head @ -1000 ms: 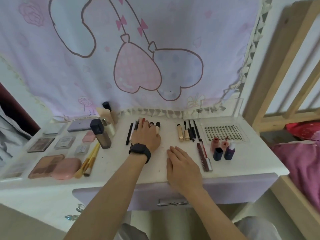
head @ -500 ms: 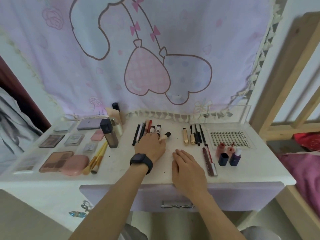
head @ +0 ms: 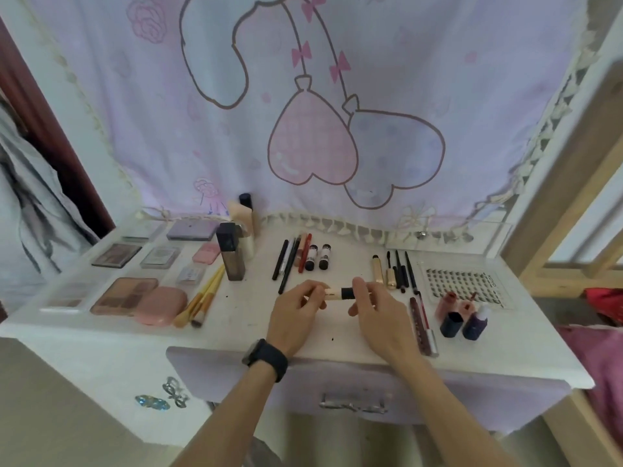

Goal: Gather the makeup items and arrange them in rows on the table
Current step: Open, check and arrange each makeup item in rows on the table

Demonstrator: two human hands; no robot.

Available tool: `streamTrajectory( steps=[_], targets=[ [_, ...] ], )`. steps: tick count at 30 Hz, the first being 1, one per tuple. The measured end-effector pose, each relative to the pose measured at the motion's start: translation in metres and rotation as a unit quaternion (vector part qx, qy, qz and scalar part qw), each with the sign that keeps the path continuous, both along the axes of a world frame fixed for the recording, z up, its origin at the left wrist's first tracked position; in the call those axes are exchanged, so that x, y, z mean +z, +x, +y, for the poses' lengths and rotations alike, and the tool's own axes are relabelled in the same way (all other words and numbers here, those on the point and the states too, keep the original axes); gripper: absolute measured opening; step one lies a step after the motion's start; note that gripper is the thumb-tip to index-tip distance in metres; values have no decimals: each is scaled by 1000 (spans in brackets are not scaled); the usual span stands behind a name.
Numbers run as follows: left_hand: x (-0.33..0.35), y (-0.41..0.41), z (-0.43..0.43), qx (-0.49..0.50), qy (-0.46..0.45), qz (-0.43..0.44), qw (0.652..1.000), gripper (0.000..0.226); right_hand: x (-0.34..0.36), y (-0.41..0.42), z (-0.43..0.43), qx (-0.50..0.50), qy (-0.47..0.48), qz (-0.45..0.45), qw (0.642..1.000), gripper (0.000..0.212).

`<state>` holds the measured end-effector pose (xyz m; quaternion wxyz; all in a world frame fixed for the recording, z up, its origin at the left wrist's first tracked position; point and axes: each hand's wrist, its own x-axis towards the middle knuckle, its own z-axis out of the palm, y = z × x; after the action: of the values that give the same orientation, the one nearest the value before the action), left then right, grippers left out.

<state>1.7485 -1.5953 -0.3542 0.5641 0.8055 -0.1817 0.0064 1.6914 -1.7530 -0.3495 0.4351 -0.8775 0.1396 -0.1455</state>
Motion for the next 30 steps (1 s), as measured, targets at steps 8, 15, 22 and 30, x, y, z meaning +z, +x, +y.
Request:
streamTrajectory(
  steps=[8,15,22,30],
  targets=[
    [-8,-1,-9,36,119,-41,991,39,-15,4,7,-9,-70,9,998,59],
    [-4,3,-10,27,121,-5,992,51,-20,0,6,12,-66,-43,997,47],
    [0,8,-10,32,115,25,992,46,-21,-2,5,35,-61,-60,996,53],
    [-6,13,-12,65,111,3,992,52,-19,-4,5,25,-25,-47,998,69]
  ],
)
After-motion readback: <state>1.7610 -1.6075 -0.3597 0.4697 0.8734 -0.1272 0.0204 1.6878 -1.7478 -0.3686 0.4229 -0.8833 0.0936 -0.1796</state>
